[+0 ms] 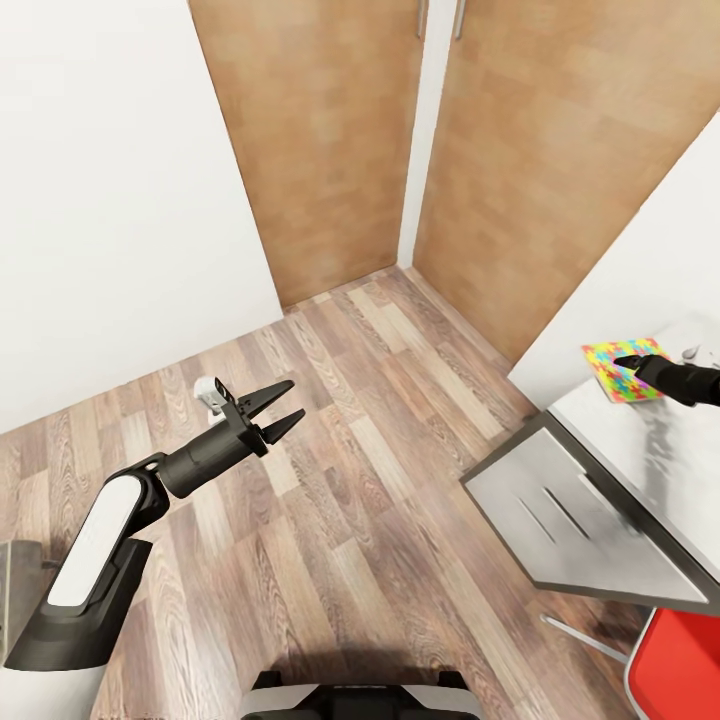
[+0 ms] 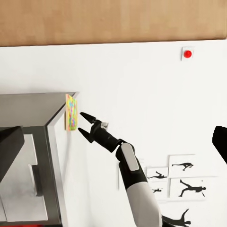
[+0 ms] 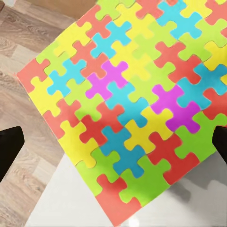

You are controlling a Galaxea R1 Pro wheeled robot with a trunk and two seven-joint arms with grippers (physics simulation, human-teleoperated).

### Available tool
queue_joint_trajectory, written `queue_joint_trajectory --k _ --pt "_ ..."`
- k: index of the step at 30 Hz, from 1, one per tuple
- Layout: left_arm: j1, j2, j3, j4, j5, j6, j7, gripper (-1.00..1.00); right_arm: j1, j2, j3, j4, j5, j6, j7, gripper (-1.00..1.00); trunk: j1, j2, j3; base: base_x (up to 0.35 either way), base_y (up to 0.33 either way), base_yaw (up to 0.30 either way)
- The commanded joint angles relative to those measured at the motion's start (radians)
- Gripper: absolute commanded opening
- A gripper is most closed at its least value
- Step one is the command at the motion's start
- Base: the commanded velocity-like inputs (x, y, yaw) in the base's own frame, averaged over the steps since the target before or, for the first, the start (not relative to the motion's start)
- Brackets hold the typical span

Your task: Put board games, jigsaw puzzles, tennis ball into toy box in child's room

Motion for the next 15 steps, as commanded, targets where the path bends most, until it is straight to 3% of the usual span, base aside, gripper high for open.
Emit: queue_joint_trajectory --k 1,7,15 --pt "-0.001 0.001 -0.001 0.000 -0.004 0.001 -0.005 1.00 0.000 0.000 -0.004 -0.002 0.005 0.005 0.006 1.00 0.000 -0.001 -0.001 0.000 0.000 0.155" --pt "-0.001 0.001 -0.001 0.000 -0.004 0.001 -0.005 1.00 0.000 0.000 -0.004 -0.005 0.005 0.006 0.006 1.00 0.000 -0.001 -0.001 0.000 0.000 0.125" --pt "-0.002 0.001 -0.001 0.000 -0.004 0.001 -0.005 1.00 0.000 0.000 -0.004 -0.006 0.005 0.006 0.006 1.00 0.000 -0.001 -0.001 0.000 0.000 0.039"
